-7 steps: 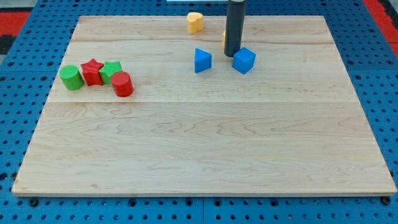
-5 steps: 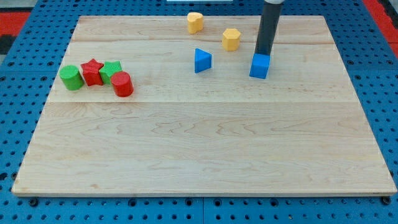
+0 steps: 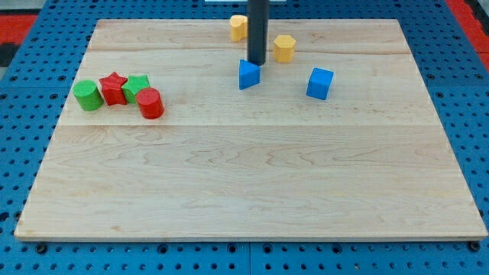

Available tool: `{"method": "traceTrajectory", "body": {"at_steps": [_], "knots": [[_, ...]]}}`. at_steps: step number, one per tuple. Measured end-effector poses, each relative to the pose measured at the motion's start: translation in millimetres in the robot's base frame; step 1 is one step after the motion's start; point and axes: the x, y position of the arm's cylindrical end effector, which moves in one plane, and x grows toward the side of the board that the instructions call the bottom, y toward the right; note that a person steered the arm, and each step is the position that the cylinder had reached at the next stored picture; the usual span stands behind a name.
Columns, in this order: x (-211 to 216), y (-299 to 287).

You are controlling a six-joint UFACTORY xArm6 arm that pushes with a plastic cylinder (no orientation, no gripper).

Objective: Move the blue triangle close to the blue cube

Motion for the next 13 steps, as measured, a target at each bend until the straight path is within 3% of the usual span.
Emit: {"method": "traceTrajectory", "body": {"at_steps": [2,3,4,5,6,7,9,10,11,12,13], "knots": [[19.5,-68.1],[61.7,-9.2],[60.4,18.3],[41.5,-30.0],[30.6,-30.0],[36.7,31.3],[12.2,12.7],[49.6,41.7],[53.7,42.8],[34.1,-2.3],[34.1,45.2]]}}
